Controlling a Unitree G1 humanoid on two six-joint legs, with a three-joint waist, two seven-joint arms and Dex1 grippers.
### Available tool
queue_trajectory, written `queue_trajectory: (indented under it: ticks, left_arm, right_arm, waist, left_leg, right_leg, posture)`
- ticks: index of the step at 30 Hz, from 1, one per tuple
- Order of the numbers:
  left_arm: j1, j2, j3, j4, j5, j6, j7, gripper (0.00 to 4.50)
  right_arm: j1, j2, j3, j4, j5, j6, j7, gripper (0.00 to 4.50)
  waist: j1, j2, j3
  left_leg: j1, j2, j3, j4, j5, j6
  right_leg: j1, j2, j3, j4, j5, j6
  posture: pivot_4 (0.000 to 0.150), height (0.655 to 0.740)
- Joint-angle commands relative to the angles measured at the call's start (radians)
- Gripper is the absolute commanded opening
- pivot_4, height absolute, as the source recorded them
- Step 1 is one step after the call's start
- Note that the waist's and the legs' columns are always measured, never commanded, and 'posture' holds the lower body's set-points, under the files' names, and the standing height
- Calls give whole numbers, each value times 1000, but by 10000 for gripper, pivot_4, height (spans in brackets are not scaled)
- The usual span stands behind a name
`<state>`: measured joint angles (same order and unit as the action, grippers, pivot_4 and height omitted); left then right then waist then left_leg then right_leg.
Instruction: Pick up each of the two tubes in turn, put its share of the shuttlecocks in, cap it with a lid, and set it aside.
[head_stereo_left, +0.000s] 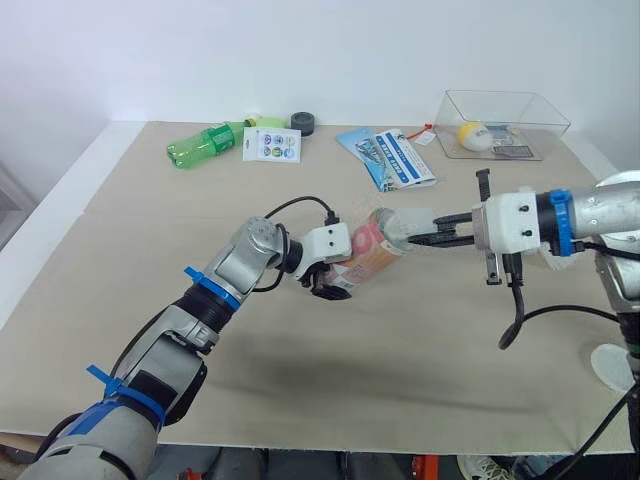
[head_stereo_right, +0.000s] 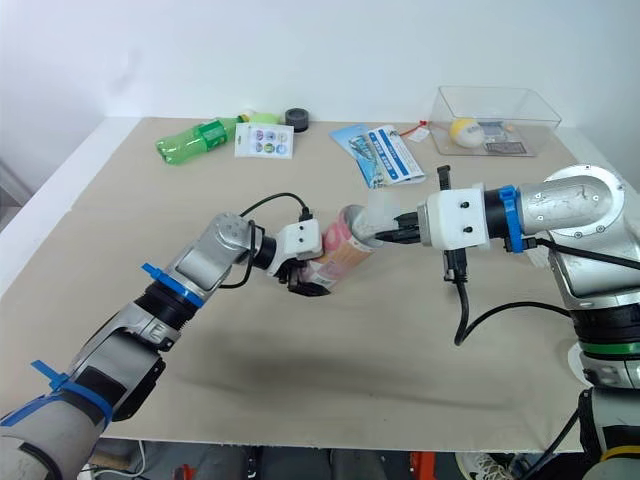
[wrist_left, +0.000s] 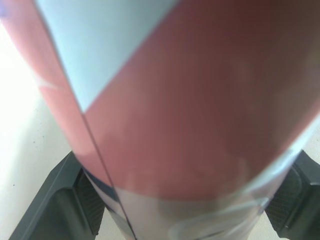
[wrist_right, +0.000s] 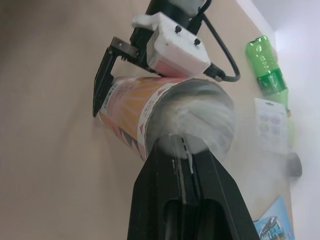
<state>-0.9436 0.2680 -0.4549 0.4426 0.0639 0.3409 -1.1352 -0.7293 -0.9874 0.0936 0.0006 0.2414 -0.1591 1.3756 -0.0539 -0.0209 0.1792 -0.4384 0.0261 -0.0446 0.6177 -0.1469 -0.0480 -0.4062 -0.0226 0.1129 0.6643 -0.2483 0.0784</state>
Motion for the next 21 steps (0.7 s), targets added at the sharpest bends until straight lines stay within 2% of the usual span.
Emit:
queue_trajectory:
  ticks: [1, 12, 13, 15, 18, 21]
  left_arm:
    - [2, 4, 4, -34, 11, 12, 12, 36902]
    - [9, 0, -1, -42, 13, 22, 16, 36902]
    - [8, -1, -1, -41, 14, 21, 17, 36902]
    - [5, -2, 0, -38, 13, 21, 17, 36902]
    - [6, 0, 0, -38, 14, 20, 17, 36902]
    - [9, 3, 0, -43, 14, 22, 15, 36902]
  right_arm:
    - [-41, -6, -20, 23, -5, -33, 21, 443]
    - [-76, 27, 10, 42, -17, -42, 48, 443]
    - [-75, 27, 13, 40, -14, -26, 56, 5234]
    - [-85, 40, 13, 36, -5, -10, 54, 9413]
    - [-94, 48, -3, 21, 13, 30, 47, 24209]
    - [-87, 42, -55, 3, 75, 130, 22, 36105]
  waist:
    - [0, 0, 0]
    - [1, 0, 0]
    - [1, 0, 0]
    - [2, 0, 0]
    - [2, 0, 0]
    - [3, 0, 0]
  left_leg:
    - [0, 0, 0, 0, 0, 0]
    - [0, 0, 0, 0, 0, 0]
    - [0, 0, 0, 0, 0, 0]
    - [0, 0, 0, 0, 0, 0]
    - [0, 0, 0, 0, 0, 0]
    - [0, 0, 0, 0, 0, 0]
  right_leg:
    - [0, 0, 0, 0, 0, 0]
    - [0, 0, 0, 0, 0, 0]
    - [0, 0, 0, 0, 0, 0]
    - [0, 0, 0, 0, 0, 0]
    - [0, 0, 0, 0, 0, 0]
    - [0, 0, 0, 0, 0, 0]
  posture:
    - [1500, 7400]
    - [1500, 7400]
    - [1500, 7400]
    - [1500, 7400]
    - [1500, 7400]
    - [1500, 7400]
